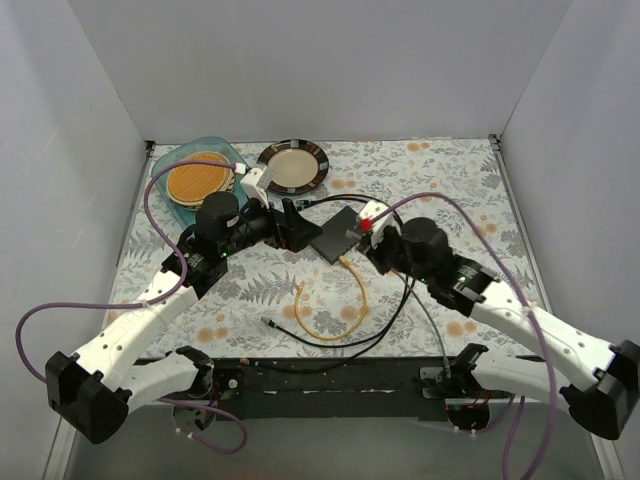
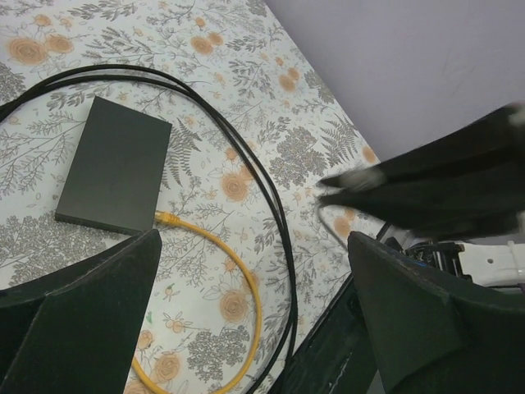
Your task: Insert the plug into the switch port
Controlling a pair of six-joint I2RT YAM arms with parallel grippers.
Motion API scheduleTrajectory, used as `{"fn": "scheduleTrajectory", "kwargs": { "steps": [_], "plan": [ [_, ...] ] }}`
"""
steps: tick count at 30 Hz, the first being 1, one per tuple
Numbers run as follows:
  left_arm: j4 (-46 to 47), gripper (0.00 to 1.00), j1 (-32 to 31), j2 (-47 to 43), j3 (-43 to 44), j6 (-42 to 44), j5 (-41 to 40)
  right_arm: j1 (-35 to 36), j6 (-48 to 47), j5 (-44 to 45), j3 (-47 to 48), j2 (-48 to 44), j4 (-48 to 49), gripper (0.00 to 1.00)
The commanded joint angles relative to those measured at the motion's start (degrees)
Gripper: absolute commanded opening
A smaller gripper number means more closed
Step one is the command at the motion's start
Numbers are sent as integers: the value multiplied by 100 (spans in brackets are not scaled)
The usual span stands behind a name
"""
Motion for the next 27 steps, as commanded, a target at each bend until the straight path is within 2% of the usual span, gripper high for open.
{"fn": "scheduleTrajectory", "kwargs": {
  "steps": [1, 7, 19, 21, 27],
  "plan": [
    [146, 98, 21, -31, -87, -145, 277, 0, 184, -1247, -779, 428, 237, 1],
    [233, 97, 21, 92, -254, -224, 435, -43, 334, -2128, -990, 860, 632, 1],
    [708, 84, 21, 523, -649, -453, 1287, -79, 633, -2323, -1035, 842, 906, 1],
    [761, 81, 21, 522, -667, -470, 1375, -79, 642, -2288, -1043, 833, 897, 1],
    [831, 65, 21, 672, -702, -514, 1990, -79, 659, -2165, -1008, 851, 906, 1]
  ]
}}
